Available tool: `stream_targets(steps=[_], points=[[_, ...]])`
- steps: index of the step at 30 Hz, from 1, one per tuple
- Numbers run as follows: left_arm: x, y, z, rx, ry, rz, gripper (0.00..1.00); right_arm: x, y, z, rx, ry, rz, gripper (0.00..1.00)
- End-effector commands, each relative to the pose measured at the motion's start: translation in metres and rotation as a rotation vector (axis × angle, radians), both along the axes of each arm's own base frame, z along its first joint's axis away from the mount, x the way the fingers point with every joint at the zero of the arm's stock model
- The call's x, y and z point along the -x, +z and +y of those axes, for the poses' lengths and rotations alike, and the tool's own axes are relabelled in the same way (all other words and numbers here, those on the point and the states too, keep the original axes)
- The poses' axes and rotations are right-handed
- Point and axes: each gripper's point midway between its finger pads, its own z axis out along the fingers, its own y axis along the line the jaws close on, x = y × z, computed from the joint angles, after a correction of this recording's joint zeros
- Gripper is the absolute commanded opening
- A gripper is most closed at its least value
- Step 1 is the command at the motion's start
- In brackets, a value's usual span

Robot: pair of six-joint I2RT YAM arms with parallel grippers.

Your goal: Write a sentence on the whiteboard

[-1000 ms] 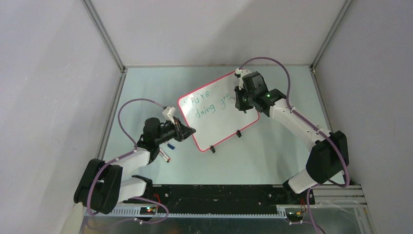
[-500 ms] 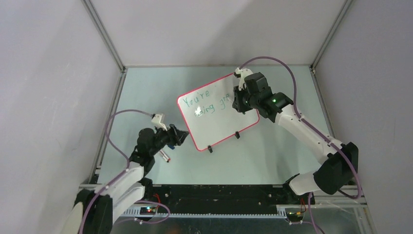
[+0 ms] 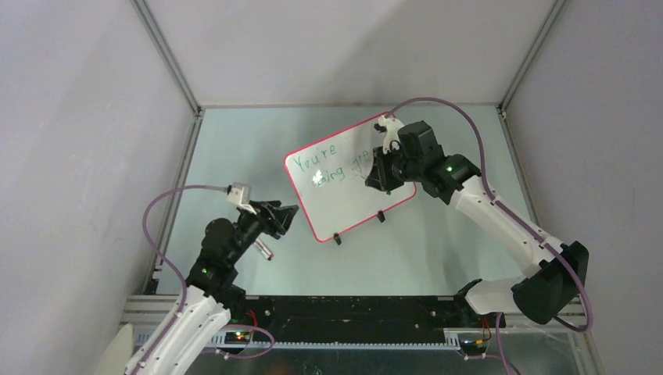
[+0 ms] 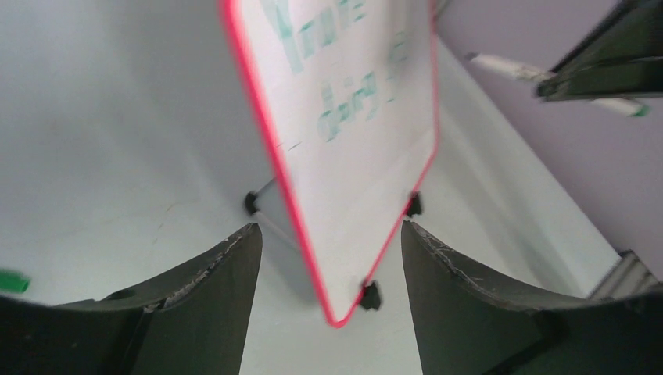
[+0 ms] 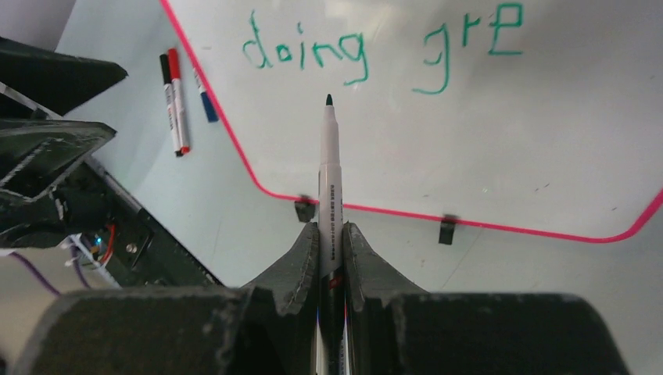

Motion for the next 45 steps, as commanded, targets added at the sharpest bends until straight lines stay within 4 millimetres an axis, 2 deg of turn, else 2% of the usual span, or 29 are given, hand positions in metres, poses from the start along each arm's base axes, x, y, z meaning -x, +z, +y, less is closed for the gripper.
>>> stream_targets(steps=[1,2,3,4,6,7,8,9,10,12,13,14,17,18,20,22,23,24,25,26,29,31,32,35,38,45], points=[[0.001,0.054,-0.020,-0.039,-0.045,-0.103,0.71,0.026,0.017,0.001,-0.063,0.057,0.018,0.00],[-0.001,0.053,-0.026,-0.060,-0.060,-0.091,0.71,0.028,0.018,-0.001,-0.066,0.056,0.016,0.00],[0.000,0.069,-0.033,-0.071,-0.078,-0.127,0.73,0.030,0.023,-0.003,-0.076,0.053,0.002,0.00],[-0.003,0.070,-0.038,-0.091,-0.089,-0.125,0.74,0.031,0.025,-0.005,-0.079,0.052,-0.001,0.00],[-0.007,0.094,-0.043,-0.087,-0.095,-0.205,0.91,0.033,0.033,-0.010,-0.090,0.044,-0.021,0.00],[-0.010,0.100,-0.041,-0.060,-0.065,-0.222,0.97,0.035,0.038,-0.013,-0.098,0.039,-0.033,0.00],[-0.018,0.119,-0.030,-0.004,0.021,-0.273,0.98,0.035,0.041,-0.015,-0.102,0.033,-0.040,0.00],[-0.018,0.121,-0.023,0.040,0.062,-0.281,0.99,0.036,0.045,-0.018,-0.111,0.031,-0.050,0.00],[-0.023,0.136,-0.009,0.099,0.147,-0.325,0.99,0.036,0.047,-0.020,-0.115,0.025,-0.054,0.00],[-0.022,0.145,0.008,0.233,0.233,-0.365,0.99,0.038,0.053,-0.022,-0.133,0.025,-0.061,0.00],[-0.018,0.152,0.009,0.243,0.212,-0.456,0.99,0.040,0.056,-0.022,-0.146,0.032,-0.063,0.00],[-0.012,0.157,-0.005,0.202,0.124,-0.500,0.99,0.042,0.059,-0.022,-0.161,0.041,-0.061,0.00],[-0.021,0.164,-0.041,-0.095,-0.011,-0.511,0.99,0.046,0.066,-0.021,-0.201,0.053,-0.046,0.00],[-0.016,0.173,-0.053,-0.176,-0.054,-0.578,1.00,0.046,0.070,-0.022,-0.214,0.049,-0.043,0.00],[-0.011,0.165,-0.075,-0.310,-0.127,-0.698,0.99,0.047,0.073,-0.022,-0.213,0.044,-0.027,0.00],[-0.010,0.170,-0.089,-0.389,-0.150,-0.823,0.99,0.046,0.073,-0.024,-0.201,0.029,-0.009,0.00],[-0.015,0.160,-0.098,-0.444,-0.177,-0.823,0.99,0.045,0.073,-0.025,-0.195,0.024,-0.005,0.00],[-0.017,0.166,-0.101,-0.503,-0.182,-0.866,0.99,0.046,0.074,-0.027,-0.183,0.016,0.004,0.00],[-0.020,0.150,-0.112,-0.564,-0.249,-0.852,0.99,0.046,0.073,-0.028,-0.177,0.012,0.009,0.00],[-0.024,0.144,-0.117,-0.646,-0.282,-0.878,0.99,0.048,0.075,-0.030,-0.171,0.005,0.014,0.00],[-0.025,0.152,-0.124,-0.677,-0.288,-0.941,0.98,0.049,0.079,-0.035,-0.162,-0.022,0.015,0.00],[-0.021,0.156,-0.133,-0.741,-0.352,-1.024,0.89,0.050,0.079,-0.037,-0.152,-0.039,0.038,0.00],[-0.021,0.141,-0.140,-0.785,-0.419,-1.002,0.87,0.050,0.076,-0.036,-0.146,-0.038,0.052,0.00],[-0.025,0.139,-0.149,-0.830,-0.463,-0.997,0.81,0.054,0.075,-0.028,-0.133,-0.019,0.074,0.00],[-0.021,0.141,-0.153,-0.799,-0.482,-1.022,0.81,0.053,0.075,-0.022,-0.132,-0.018,0.082,0.00],[-0.011,0.126,-0.165,-0.838,-0.588,-1.023,0.80,0.056,0.077,-0.002,-0.121,0.018,0.090,0.00]])
